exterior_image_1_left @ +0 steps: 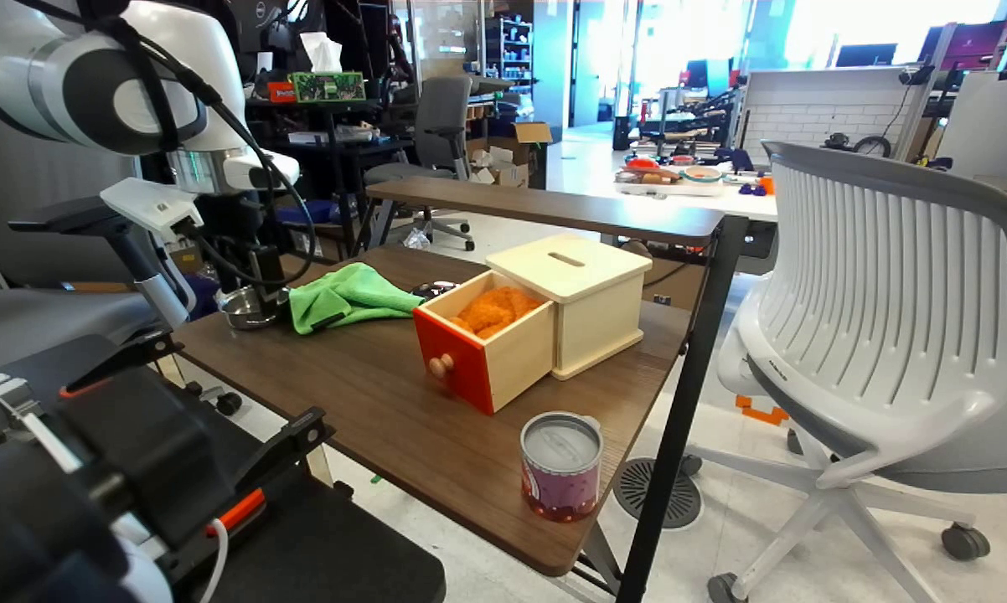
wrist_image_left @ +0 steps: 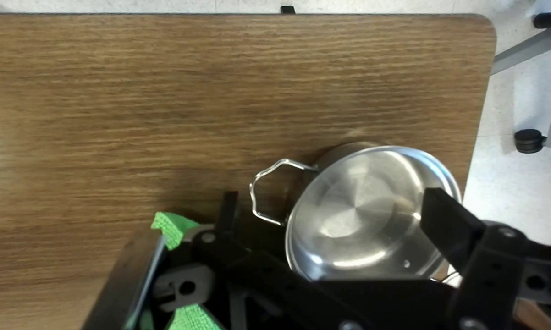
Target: Unfold the towel then move the pot to the right
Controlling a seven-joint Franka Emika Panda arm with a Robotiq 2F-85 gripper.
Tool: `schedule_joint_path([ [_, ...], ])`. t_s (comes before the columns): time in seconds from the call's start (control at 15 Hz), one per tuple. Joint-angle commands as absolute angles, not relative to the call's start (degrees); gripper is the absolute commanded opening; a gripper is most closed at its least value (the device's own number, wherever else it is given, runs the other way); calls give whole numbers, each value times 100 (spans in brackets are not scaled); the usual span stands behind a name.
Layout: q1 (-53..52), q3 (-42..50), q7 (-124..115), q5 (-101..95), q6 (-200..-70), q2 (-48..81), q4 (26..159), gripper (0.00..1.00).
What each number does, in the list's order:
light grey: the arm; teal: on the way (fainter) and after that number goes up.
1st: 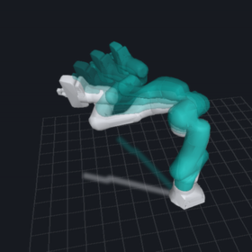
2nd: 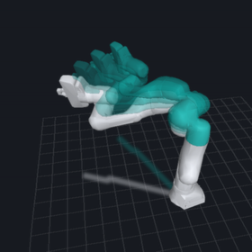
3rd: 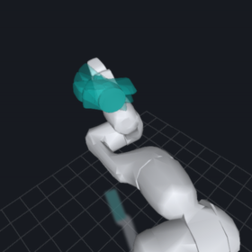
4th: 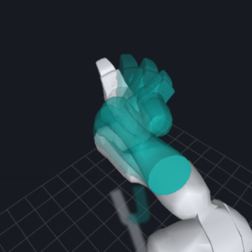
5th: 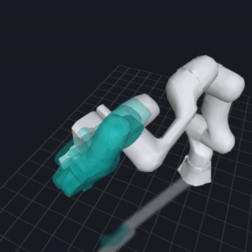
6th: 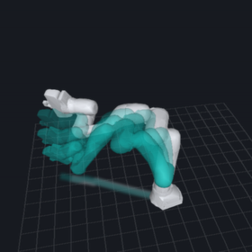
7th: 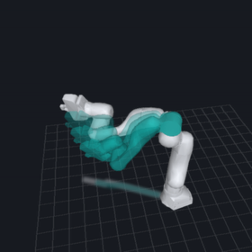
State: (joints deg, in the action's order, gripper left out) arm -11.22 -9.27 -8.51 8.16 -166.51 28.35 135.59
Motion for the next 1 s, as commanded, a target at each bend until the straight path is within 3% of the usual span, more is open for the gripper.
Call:
schedule_joint_path([
  [0.0, -1212, -863, -896, 723, -16714, 3039, 13397, 100],
  [0.67, -1372, -681, -950, 659, -16839, 3289, 13090, 100],
  [0.73, -1379, -673, -933, 649, -16833, 3317, 13069, 75],
  [0.8, -1405, -648, -929, 625, -16832, 3344, 13053, 74],
  [0.93, -1427, -627, -923, 604, -16816, 3394, 13024, 58],
])
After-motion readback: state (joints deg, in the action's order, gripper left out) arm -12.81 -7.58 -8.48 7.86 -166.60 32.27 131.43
